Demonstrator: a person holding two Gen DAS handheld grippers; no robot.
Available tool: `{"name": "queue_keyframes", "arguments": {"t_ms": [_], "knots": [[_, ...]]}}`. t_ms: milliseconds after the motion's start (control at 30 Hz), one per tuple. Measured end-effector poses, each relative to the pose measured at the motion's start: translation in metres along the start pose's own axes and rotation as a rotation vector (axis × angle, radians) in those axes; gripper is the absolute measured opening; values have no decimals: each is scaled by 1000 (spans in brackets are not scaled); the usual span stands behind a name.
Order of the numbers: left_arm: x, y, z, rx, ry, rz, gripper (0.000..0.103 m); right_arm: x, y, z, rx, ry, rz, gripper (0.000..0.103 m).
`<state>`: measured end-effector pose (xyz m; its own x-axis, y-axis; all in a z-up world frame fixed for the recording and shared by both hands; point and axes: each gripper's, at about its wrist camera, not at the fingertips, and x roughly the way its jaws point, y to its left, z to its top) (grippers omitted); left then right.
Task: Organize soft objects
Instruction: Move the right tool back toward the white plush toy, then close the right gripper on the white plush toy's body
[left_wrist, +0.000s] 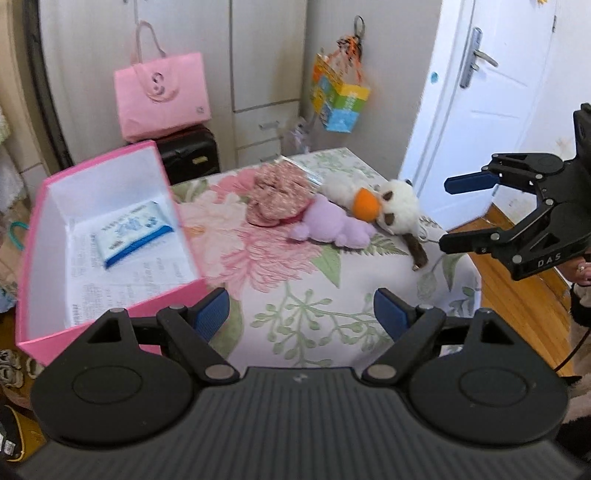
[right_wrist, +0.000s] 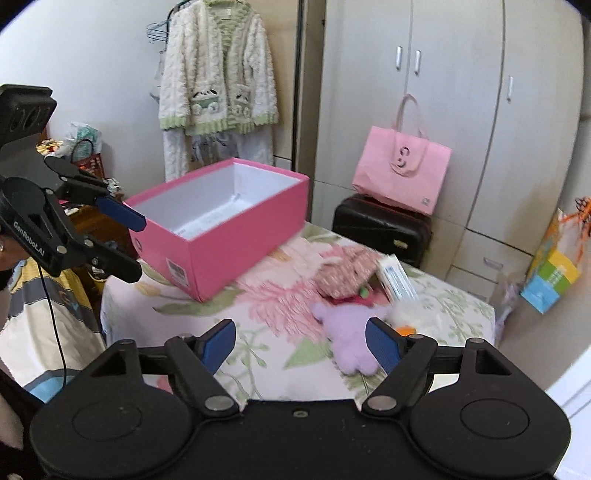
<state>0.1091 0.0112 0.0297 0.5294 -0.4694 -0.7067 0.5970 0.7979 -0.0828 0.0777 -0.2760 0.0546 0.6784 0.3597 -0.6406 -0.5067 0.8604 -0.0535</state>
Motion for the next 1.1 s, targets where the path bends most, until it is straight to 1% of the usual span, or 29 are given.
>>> {"name": "queue_keyframes", "arguments": {"t_ms": [133,333,500,600,733,800,867,1000,1100], "knots": [[20,-8,3,16,33,-40,85,5,-15,-20,39,11,-5,82],[47,-23,6,57,53,-81,85,21,-41,-49,128,39,-31,82],[79,-38,9,63,63,-147,85,35,-54,-74,130,38,-84,82],[100,-46,13,66,51,-185,85,44,-63,-88,109,13,-109,82],[129,-56,22,55,10,-227,85,57,-79,-101,79,-20,-164,82],[141,-61,26,57,-35,-239,84,61,-85,-106,57,-36,-197,82],[155,-68,29,63,-67,-252,84,66,-95,-109,54,-29,-180,82],[177,-83,35,63,-94,-316,83,74,-108,-110,61,-53,-130,82],[181,-92,39,71,-155,-326,82,84,-109,-111,17,-53,-97,82]]}}
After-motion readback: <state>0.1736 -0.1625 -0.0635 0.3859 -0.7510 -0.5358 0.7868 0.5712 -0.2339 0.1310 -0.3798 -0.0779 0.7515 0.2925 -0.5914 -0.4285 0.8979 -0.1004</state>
